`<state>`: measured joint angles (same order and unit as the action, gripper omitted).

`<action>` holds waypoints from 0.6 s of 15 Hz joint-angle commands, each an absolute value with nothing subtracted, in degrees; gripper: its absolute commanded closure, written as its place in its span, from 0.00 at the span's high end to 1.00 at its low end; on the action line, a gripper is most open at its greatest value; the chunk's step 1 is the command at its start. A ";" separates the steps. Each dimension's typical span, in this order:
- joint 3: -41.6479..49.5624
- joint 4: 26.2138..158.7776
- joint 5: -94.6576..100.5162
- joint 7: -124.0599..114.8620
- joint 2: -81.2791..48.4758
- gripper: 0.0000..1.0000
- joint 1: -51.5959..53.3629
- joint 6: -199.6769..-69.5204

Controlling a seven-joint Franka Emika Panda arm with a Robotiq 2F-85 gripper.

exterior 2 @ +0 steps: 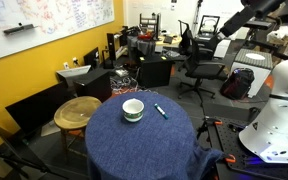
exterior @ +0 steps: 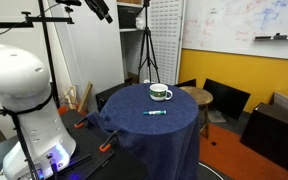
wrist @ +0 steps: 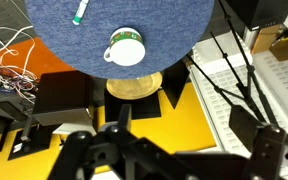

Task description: Put the marker in the cup

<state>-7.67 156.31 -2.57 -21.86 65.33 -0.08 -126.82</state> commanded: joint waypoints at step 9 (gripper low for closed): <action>0.57 152.58 -5.69 -21.50 65.38 1.00 -9.27 -126.28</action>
